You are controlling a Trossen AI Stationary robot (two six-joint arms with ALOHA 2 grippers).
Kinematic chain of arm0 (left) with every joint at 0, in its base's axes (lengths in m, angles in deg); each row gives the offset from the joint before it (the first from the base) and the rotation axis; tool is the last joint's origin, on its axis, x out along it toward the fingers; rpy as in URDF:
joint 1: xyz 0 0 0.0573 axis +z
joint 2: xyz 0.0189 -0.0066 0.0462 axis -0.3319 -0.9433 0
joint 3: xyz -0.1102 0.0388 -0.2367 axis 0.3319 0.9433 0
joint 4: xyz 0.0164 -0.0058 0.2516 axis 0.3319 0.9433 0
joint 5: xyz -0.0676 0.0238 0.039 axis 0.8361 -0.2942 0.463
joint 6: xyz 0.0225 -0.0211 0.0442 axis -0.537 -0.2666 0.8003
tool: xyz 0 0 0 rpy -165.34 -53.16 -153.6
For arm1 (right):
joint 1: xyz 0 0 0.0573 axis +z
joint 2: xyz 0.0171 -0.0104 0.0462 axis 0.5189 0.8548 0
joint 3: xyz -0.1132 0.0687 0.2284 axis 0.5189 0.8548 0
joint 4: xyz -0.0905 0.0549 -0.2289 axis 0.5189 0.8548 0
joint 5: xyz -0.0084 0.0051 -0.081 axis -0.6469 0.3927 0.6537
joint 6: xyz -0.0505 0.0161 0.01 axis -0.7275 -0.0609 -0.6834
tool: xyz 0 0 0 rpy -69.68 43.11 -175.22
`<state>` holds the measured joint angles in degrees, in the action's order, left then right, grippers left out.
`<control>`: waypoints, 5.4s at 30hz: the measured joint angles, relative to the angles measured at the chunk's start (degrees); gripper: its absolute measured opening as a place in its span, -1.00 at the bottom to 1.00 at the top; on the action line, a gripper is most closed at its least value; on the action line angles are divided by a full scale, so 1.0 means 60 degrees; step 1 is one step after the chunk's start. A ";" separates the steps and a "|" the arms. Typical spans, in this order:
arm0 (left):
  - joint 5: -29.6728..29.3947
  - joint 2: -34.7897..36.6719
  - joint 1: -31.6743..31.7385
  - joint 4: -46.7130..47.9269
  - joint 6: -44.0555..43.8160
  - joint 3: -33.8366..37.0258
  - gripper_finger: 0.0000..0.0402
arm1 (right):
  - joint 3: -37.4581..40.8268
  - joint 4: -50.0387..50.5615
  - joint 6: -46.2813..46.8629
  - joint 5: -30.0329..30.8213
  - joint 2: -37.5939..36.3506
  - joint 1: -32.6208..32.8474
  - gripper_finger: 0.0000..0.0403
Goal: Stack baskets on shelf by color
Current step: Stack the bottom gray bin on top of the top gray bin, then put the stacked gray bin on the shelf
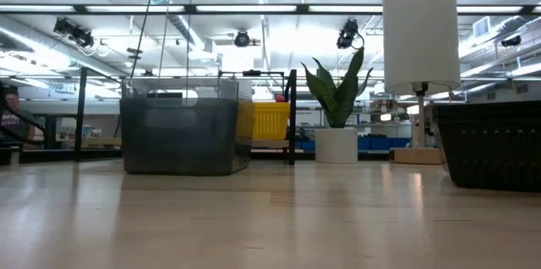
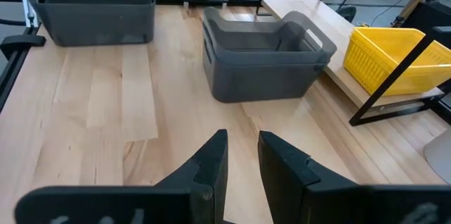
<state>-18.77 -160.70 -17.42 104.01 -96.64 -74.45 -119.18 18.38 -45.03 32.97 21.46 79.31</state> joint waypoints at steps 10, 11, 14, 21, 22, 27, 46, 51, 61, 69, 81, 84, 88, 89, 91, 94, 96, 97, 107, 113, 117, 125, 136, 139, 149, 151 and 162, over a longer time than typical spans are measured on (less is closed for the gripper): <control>-0.2117 -0.0147 -0.3160 0.0599 -0.4190 0.0005 -0.17 | 0.0004 -0.0086 -0.0003 -0.0004 0.0000 0.0000 -0.58; -0.2092 -0.0211 -0.3341 0.0647 -0.4425 0.0007 -0.13 | 0.0004 -0.0091 -0.0006 -0.0004 0.0000 0.0000 -0.58; -0.1832 -0.0383 -0.3676 0.0547 -0.4835 0.0011 0.01 | 0.0004 -0.0114 -0.0042 -0.0004 0.0000 0.0000 -0.58; -0.0680 -0.1088 -0.3627 0.0131 -0.4807 0.0007 0.19 | 0.0007 -0.0153 -0.0076 -0.0004 0.0000 -0.0047 -0.58; -0.0646 -0.1180 -0.3640 0.0115 -0.4797 0.0007 0.19 | 0.0007 -0.0156 -0.0080 -0.0004 0.0000 -0.0045 -0.58; -0.0628 -0.1549 -0.3775 -0.0137 -0.4641 0.0007 0.19 | 0.0007 -0.0153 -0.0080 -0.0004 0.0000 -0.0047 -0.58; 0.0526 -0.2846 -0.3362 0.0571 -0.2542 0.0006 -0.92 | 0.0007 -0.0229 -0.0083 -0.0007 0.0000 -0.0047 -0.58; 0.0131 -0.2512 -0.2990 0.2397 -0.2022 -0.0658 -0.94 | 0.0007 -0.0229 -0.0083 -0.0007 0.0000 -0.0047 -0.58; -0.2608 -0.2249 -0.1829 0.5135 -0.0792 -0.2610 -0.97 | 0.0007 -0.0298 -0.0215 -0.0004 0.0000 -0.0044 -0.58; -0.3487 -0.1847 -0.0266 0.5243 0.1026 -0.2932 -0.98 | 0.0007 -0.0397 -0.0254 -0.0004 0.0000 -0.0047 -0.58; -0.3476 -0.1779 0.2073 0.5116 0.3413 -0.2914 -0.98 | 0.0007 -0.0430 -0.0364 -0.0004 0.0000 -0.0045 -0.58; -0.3480 -0.1774 0.2557 0.4899 0.3531 -0.2914 -0.98 | 0.0007 -0.0443 -0.0406 -0.0004 0.0000 -0.0046 -0.58; -0.3508 -0.1763 0.2972 0.4391 0.4023 -0.2486 -0.98 | 0.0007 -0.0470 -0.0425 -0.0004 0.0000 -0.0037 -0.58; -0.3490 -0.1778 0.3034 0.4250 0.4148 -0.2313 -0.98 | 0.0007 -0.0470 -0.0436 -0.0004 0.0000 -0.0036 -0.58; -0.3505 -0.1772 0.3117 0.3874 0.4245 -0.1932 -0.98 | 0.0007 -0.0474 -0.0440 -0.0004 0.0000 -0.0033 -0.58; -0.3467 -0.1790 0.3174 0.3218 0.4347 -0.1406 -0.95 | 0.0007 -0.0476 -0.0454 -0.0004 0.0000 -0.0033 -0.58; -0.3466 -0.1791 0.3171 0.2960 0.4495 -0.1267 -0.93 | 0.0007 -0.0475 -0.0486 -0.0007 0.0000 -0.0033 -0.58; -0.3439 -0.1785 0.3171 0.2872 0.4554 -0.1235 -0.92 | 0.0007 -0.0477 -0.0488 -0.0006 0.0000 -0.0033 -0.58; -0.3067 -0.1759 0.3079 0.2860 0.4537 -0.1282 -0.50 | 0.0007 -0.0477 -0.0495 -0.0004 0.0000 -0.0033 -0.58; -0.2909 -0.1752 0.2923 0.2689 0.4296 -0.1359 -0.18 | 0.0007 -0.0477 -0.0499 -0.0006 0.0000 -0.0033 -0.58; -0.2952 -0.1783 0.2820 0.2070 0.4202 -0.1059 0.05 | 0.0007 -0.0477 -0.0484 -0.0007 0.0000 -0.0033 -0.58; -0.2962 -0.1793 0.2863 0.1074 0.4151 0.0237 0.29 | 0.0007 -0.0484 -0.0479 -0.0007 0.0000 -0.0033 -0.58; -0.3068 -0.1803 0.2881 0.1123 0.3727 0.0466 -0.57 | 0.0007 -0.0492 -0.0473 -0.0007 0.0000 -0.0033 -0.58; -0.2840 -0.1722 0.2874 0.1202 0.3615 0.0466 -0.89 | 0.0007 -0.0495 -0.0473 -0.0007 0.0000 -0.0033 -0.58; -0.3048 0.0011 0.2449 0.2456 0.2349 0.0463 -0.91 | 0.0007 -0.0510 -0.0411 -0.0211 0.0000 -0.0022 -0.58; -0.3241 0.0356 0.2468 0.2799 0.2190 0.0460 -0.91 | 0.0007 -0.0511 -0.0411 -0.0203 0.0000 -0.0022 -0.58; -0.4019 0.0969 0.3831 0.3570 0.4005 0.0459 -0.91 | 0.0007 -0.0603 -0.0429 -0.0178 0.0000 -0.0025 -0.58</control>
<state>-42.89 -154.89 5.57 125.42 -72.61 -71.70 -119.14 14.76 -47.60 31.90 21.46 79.16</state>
